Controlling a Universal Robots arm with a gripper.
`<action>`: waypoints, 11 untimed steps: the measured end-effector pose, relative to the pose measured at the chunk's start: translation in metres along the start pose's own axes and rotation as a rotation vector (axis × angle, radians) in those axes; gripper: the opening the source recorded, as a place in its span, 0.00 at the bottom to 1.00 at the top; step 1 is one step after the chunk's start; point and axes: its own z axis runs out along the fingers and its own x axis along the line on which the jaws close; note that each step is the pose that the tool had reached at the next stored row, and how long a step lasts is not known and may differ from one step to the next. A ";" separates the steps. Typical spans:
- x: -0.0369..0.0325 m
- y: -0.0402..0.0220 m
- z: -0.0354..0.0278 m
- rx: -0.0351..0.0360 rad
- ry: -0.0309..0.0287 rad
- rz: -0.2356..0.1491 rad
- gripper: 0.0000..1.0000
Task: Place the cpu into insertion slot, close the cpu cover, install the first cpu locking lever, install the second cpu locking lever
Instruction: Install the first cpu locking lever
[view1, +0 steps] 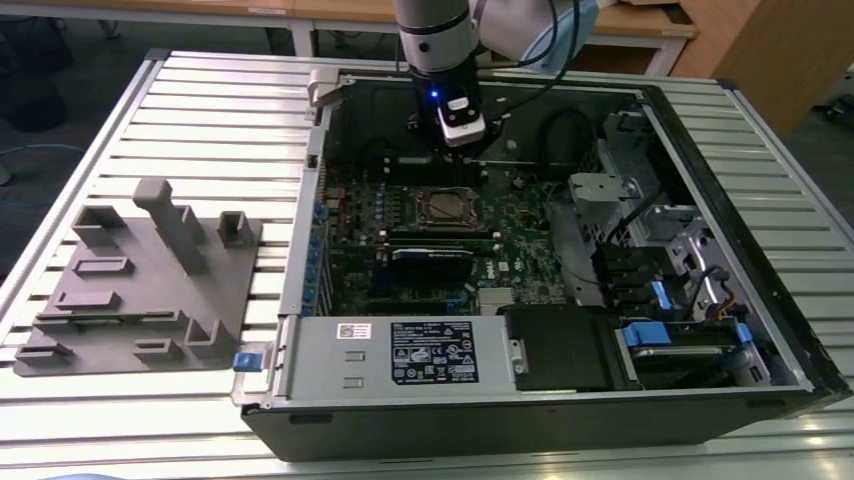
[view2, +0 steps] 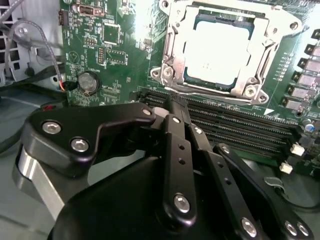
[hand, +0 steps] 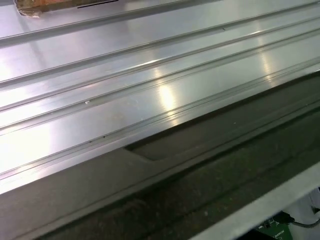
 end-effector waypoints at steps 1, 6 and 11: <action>0.0000 0.0000 0.0000 0.0000 0.0000 0.000 0.11; -0.0003 0.0001 0.0000 0.0049 0.0116 0.000 0.11; -0.0022 0.0009 0.0016 0.0373 0.0937 -0.001 0.11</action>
